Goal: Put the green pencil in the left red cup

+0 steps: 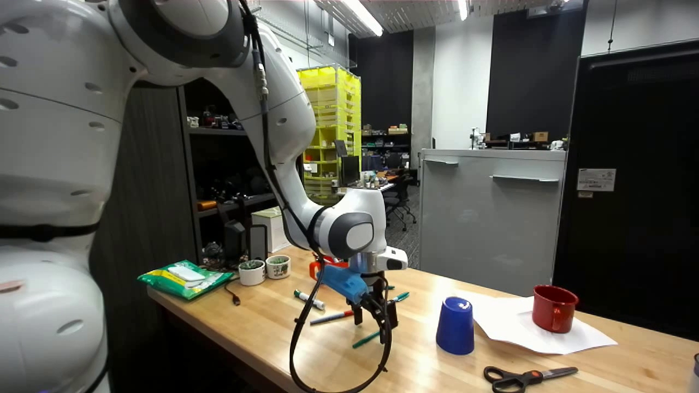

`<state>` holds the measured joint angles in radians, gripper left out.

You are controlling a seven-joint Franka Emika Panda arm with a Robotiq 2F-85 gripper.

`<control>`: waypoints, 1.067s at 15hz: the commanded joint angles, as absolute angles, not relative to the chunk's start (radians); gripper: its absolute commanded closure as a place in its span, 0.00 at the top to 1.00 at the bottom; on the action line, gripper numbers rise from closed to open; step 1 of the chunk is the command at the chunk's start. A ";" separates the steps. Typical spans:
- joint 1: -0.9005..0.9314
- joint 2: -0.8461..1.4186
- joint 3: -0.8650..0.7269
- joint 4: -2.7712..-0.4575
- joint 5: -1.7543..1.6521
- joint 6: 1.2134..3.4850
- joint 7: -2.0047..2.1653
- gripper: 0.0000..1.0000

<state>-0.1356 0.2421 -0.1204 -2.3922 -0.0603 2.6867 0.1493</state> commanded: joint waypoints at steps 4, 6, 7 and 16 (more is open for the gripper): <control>-0.126 0.283 -0.126 -2.360 -0.026 2.694 0.139 0.73; -0.126 0.280 -0.123 -2.356 -0.019 2.694 0.136 0.63; -0.125 0.280 -0.123 -2.354 -0.016 2.695 0.135 0.56; -0.121 0.253 -0.107 -2.354 0.015 2.696 0.112 0.00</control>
